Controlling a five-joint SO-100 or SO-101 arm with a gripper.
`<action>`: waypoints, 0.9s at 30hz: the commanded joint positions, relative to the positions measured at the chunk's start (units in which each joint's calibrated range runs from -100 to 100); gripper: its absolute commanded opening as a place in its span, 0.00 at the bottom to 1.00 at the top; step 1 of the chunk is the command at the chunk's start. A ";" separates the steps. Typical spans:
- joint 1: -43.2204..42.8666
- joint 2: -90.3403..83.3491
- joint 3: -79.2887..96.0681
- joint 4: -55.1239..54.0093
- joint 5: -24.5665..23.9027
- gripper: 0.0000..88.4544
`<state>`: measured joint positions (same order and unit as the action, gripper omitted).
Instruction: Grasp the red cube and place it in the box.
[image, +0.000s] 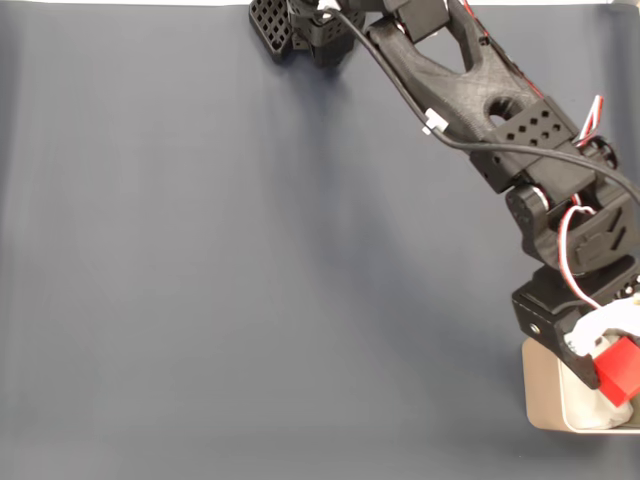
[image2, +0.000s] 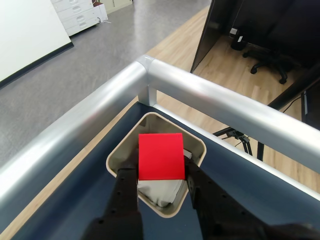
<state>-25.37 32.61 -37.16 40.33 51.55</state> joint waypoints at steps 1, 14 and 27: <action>0.23 -2.02 -3.81 -1.15 -0.59 0.31; 0.37 -2.28 -3.90 -0.42 0.20 0.40; 0.44 -2.28 -4.08 -1.15 0.15 0.40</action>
<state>-25.37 32.61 -37.16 40.33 51.50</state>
